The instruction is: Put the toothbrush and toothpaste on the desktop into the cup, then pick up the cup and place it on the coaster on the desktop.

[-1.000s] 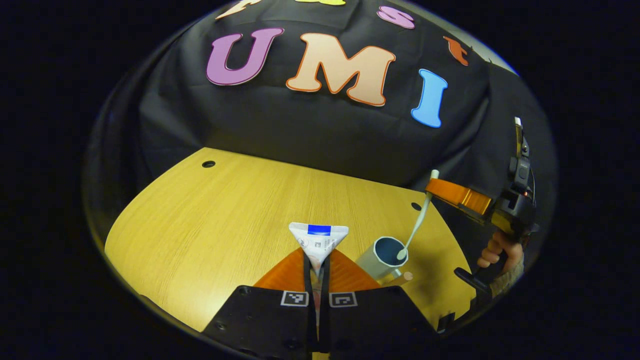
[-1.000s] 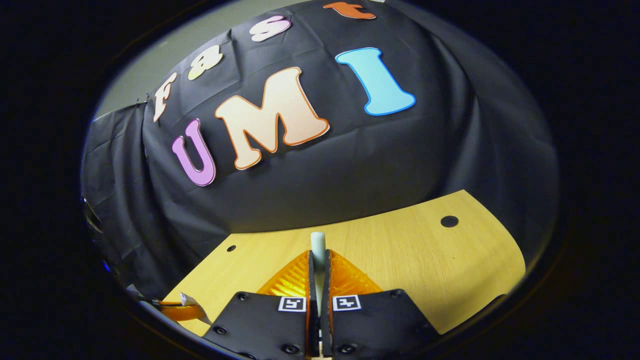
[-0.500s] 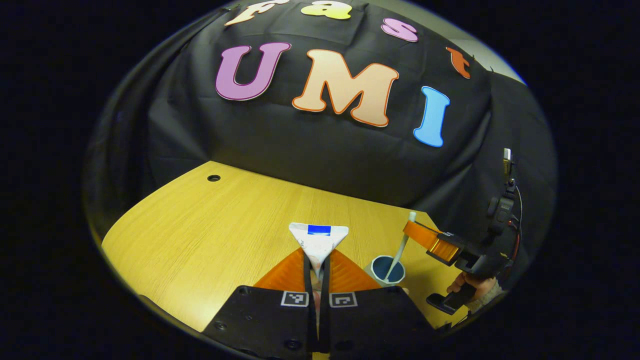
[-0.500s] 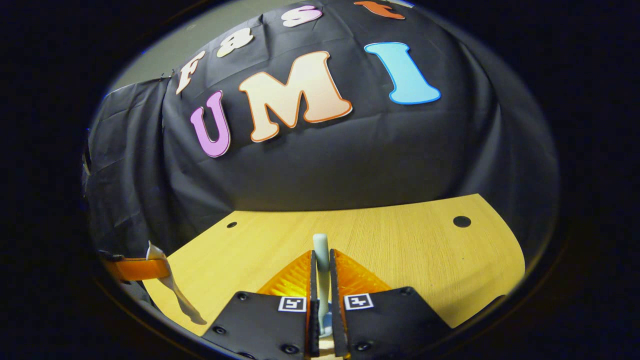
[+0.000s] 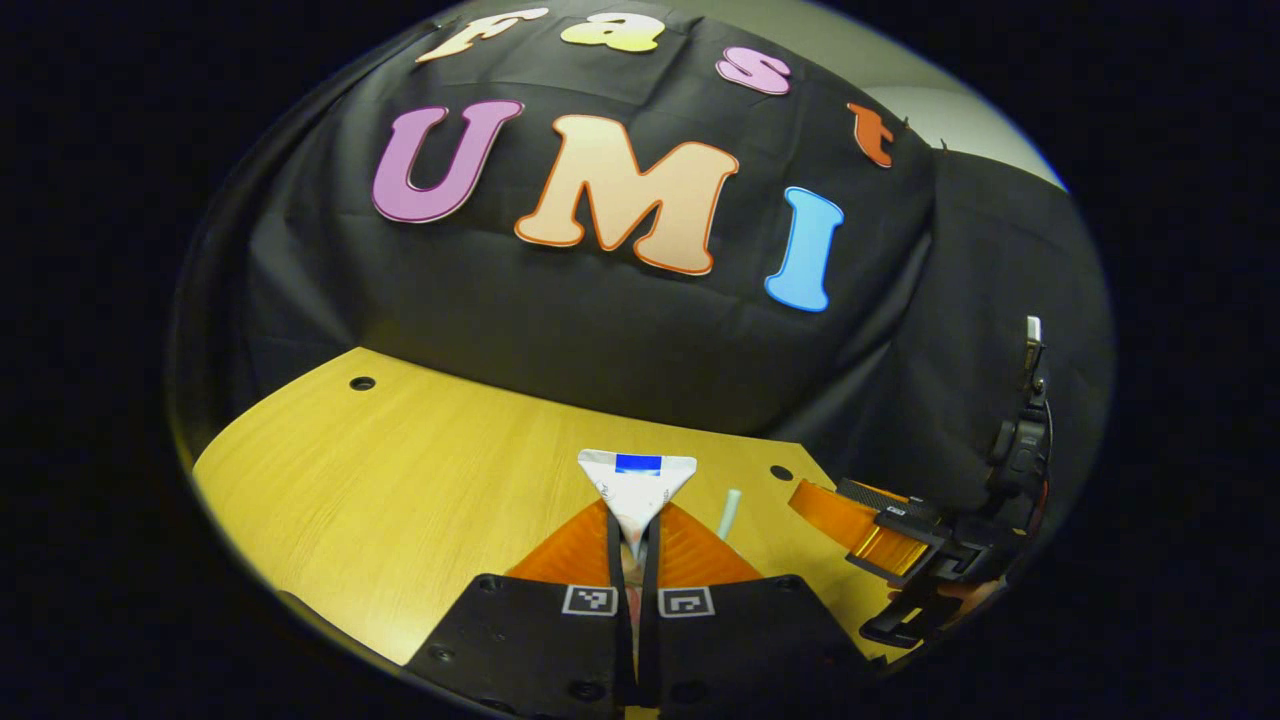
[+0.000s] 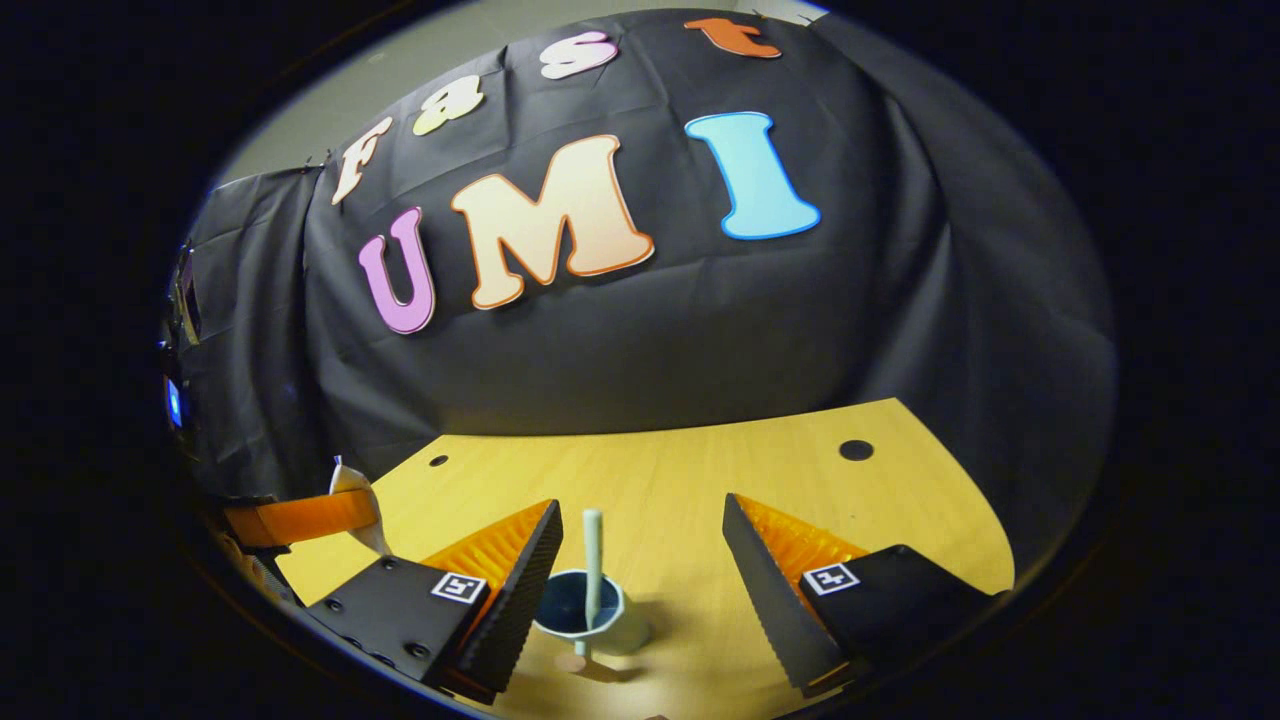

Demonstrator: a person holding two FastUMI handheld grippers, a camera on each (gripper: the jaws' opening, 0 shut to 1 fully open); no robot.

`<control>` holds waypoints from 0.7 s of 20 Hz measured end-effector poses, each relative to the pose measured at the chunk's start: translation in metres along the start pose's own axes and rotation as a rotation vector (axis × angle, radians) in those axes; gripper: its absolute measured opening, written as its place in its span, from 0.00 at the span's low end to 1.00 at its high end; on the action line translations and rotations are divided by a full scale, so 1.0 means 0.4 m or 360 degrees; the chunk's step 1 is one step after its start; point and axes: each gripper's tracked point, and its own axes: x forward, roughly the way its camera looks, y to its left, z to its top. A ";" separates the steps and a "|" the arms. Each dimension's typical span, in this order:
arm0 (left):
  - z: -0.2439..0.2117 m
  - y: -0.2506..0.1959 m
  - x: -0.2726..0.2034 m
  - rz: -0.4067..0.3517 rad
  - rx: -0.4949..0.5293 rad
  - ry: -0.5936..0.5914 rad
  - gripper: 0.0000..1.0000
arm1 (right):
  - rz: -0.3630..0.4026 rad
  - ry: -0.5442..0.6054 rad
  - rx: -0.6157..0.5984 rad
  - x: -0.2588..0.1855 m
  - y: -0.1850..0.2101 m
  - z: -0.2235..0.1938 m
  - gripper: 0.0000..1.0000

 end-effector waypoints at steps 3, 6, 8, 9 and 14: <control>0.015 -0.062 0.036 -0.0100 0.0004 -0.0044 0.00 | -0.0106 0.0067 0.0016 -0.053 -0.080 -0.027 0.99; 0.032 -0.118 0.072 -0.0189 0.0050 -0.0105 0.00 | -0.0196 0.0097 0.0040 -0.111 -0.144 -0.050 0.99; 0.034 -0.144 0.098 -0.0232 0.0079 -0.0126 0.00 | -0.0245 0.0114 0.0048 -0.149 -0.176 -0.066 0.95; 0.032 -0.155 0.111 -0.0250 0.0097 -0.0140 0.00 | -0.0263 0.0123 0.0052 -0.163 -0.188 -0.073 0.98; -0.026 -0.183 0.170 -0.0291 0.0192 -0.0136 0.00 | -0.0327 0.0153 0.0064 -0.221 -0.227 -0.100 0.99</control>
